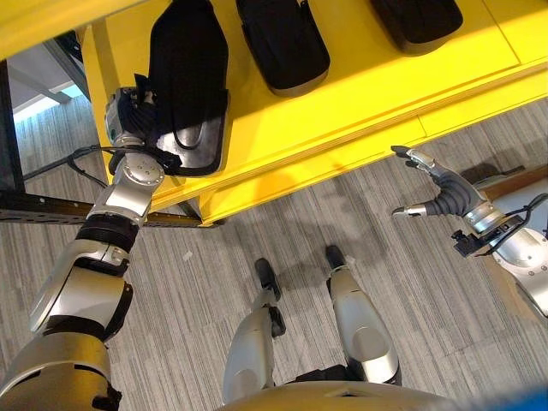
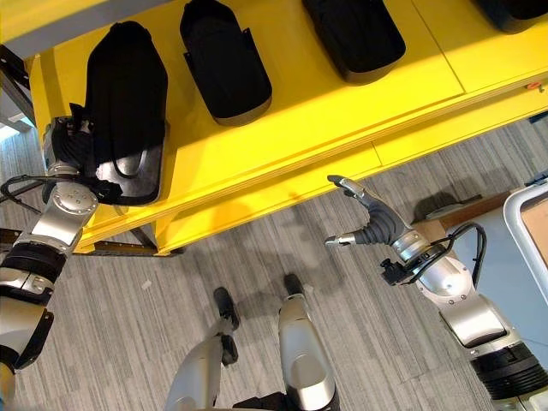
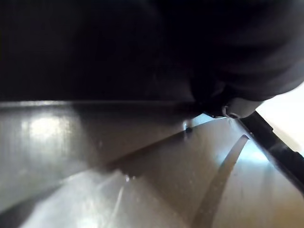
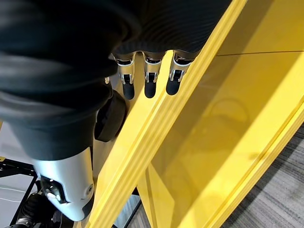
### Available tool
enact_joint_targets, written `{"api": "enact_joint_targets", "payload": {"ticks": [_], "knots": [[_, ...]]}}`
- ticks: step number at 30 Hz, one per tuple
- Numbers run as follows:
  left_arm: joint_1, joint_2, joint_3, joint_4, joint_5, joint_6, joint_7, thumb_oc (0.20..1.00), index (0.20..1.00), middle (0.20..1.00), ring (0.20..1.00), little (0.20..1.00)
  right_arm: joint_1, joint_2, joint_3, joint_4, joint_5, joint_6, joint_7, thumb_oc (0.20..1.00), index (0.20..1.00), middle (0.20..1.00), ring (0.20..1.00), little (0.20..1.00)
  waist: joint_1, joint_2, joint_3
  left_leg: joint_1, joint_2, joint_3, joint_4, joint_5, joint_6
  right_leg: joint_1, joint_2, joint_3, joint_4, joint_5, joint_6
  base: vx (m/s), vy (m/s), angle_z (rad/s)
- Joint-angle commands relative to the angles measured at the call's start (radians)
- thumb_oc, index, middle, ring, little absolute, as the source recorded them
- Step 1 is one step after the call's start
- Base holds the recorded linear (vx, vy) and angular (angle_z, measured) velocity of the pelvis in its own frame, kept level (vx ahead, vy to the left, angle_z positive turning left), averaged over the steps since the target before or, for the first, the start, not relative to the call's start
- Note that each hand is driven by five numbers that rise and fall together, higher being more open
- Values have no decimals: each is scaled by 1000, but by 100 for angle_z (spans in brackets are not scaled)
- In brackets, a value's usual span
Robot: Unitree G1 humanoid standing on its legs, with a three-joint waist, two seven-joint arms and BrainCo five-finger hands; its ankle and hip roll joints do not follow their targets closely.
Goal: Move parts from the plastic box to the shelf.
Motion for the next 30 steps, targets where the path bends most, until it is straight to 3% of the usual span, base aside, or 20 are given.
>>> {"api": "enact_joint_targets", "payload": {"ticks": [1,4,7,10,13,21,25,30], "knots": [[-15,93,50,10,-54,-52,21,203,203,203,203,203,-6,26,-71,-10,37,-52,7,1000,1000,1000,1000,1000,-20,-60,-48,49,-8,50,144,-260,25,39,6,74,-172,73,19,36,9,-1],[3,46,56,28,-40,-84,10,200,200,200,200,200,-8,37,-58,-10,33,-52,-9,1000,1000,1000,1000,1000,-23,-71,-45,45,-8,52,148,-260,28,38,11,78,-169,74,19,22,-1,-7],[-39,28,40,26,-82,-60,42,200,200,200,200,200,-15,32,-60,-18,41,-38,-10,1000,1000,1000,1000,1000,-28,-82,-39,37,-8,51,163,-269,32,34,13,78,-163,72,18,3,-6,-2],[-131,22,2,83,-121,6,28,200,200,200,200,200,-36,40,-41,-17,44,-24,-23,1000,1000,1000,1000,1000,-44,-95,-36,28,-7,64,182,-279,33,20,16,84,-159,81,20,-1,-25,1],[-168,13,7,113,-196,8,33,200,200,200,200,200,-46,42,-34,-17,43,-23,-29,1000,1000,1000,1000,1000,-54,-100,-34,22,-6,71,197,-288,35,13,17,89,-157,83,21,3,-39,-2],[-152,11,36,125,-172,4,70,200,200,200,200,200,-16,54,-53,-21,38,-35,-18,1000,1000,1000,1000,1000,-62,-103,-39,36,0,84,198,-297,33,21,15,97,-161,82,25,1,-7,-1],[-123,21,45,101,-116,-22,59,200,200,200,200,200,-6,56,-59,-30,34,-35,-18,1000,1000,1000,1000,1000,-56,-99,-38,40,0,80,187,-293,33,23,16,95,-164,81,23,0,0,0],[-87,48,18,66,-46,-88,-43,200,200,200,200,200,-1,38,-69,-21,34,-42,-18,1000,1000,1000,1000,1000,-51,-91,-35,40,-1,79,184,-291,32,23,15,94,-169,84,23,7,30,-2]]}}
